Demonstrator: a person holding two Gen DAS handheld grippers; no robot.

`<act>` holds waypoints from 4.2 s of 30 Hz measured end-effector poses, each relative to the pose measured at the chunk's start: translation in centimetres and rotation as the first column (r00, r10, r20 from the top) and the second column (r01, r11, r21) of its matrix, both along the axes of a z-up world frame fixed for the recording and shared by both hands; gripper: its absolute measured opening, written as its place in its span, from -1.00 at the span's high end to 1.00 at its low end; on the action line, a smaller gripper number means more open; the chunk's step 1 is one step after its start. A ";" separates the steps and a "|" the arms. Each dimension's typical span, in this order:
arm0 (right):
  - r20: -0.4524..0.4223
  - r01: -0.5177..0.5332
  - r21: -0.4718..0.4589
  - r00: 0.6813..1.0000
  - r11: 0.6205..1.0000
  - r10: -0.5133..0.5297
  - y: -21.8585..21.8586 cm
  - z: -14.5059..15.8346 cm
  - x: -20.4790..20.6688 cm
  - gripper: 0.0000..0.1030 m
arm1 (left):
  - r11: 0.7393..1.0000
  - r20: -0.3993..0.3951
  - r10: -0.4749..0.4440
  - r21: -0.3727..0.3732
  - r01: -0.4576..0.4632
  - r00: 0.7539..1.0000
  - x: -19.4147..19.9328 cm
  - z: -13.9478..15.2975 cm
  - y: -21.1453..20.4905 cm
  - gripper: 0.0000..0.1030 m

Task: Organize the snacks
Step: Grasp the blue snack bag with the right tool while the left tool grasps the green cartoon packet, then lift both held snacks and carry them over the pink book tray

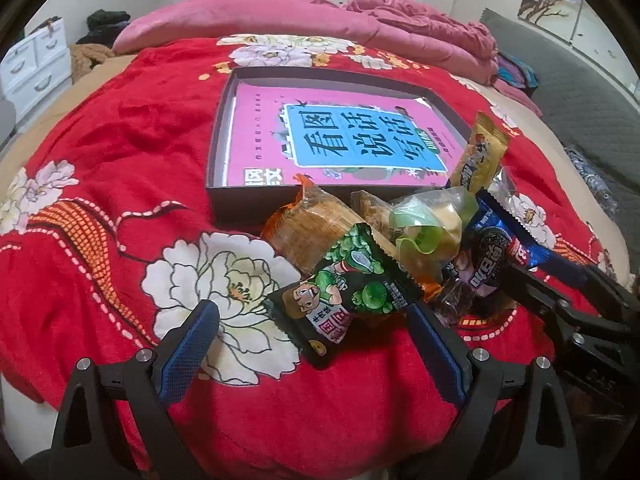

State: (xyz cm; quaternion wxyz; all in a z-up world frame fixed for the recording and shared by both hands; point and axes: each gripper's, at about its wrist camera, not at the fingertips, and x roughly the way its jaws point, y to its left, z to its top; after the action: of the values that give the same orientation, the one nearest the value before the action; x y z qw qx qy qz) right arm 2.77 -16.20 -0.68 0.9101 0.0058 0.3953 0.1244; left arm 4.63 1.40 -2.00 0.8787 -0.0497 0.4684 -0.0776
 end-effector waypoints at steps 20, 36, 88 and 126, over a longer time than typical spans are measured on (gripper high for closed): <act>-0.034 -0.088 0.069 0.995 0.994 0.091 1.3 -0.7 1.2 0.54 | 0.991 -0.052 -0.010 -0.136 0.003 0.999 1.1 -1.1 1.4 -0.44; -0.048 -0.076 0.127 0.995 0.989 0.083 0.6 -0.3 1.0 0.55 | 0.990 -0.070 -0.058 -0.136 0.049 0.996 2.0 -1.8 1.5 -0.44; 0.149 0.091 0.320 0.978 0.943 -0.145 -7.3 5.4 2.6 0.56 | 0.951 0.109 0.126 -0.297 -0.089 0.986 4.8 4.7 5.3 0.13; -0.019 0.199 0.298 0.979 0.934 -0.203 -7.7 0.3 10.2 0.55 | 0.986 -0.009 0.128 -0.109 -0.128 0.992 10.3 0.4 2.1 0.13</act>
State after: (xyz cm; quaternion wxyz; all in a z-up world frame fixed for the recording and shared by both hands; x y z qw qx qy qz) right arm 12.96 -23.87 -0.42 0.9091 0.1826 0.3638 0.0889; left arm 14.89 3.54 -1.57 0.8773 -0.1280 0.4603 -0.0464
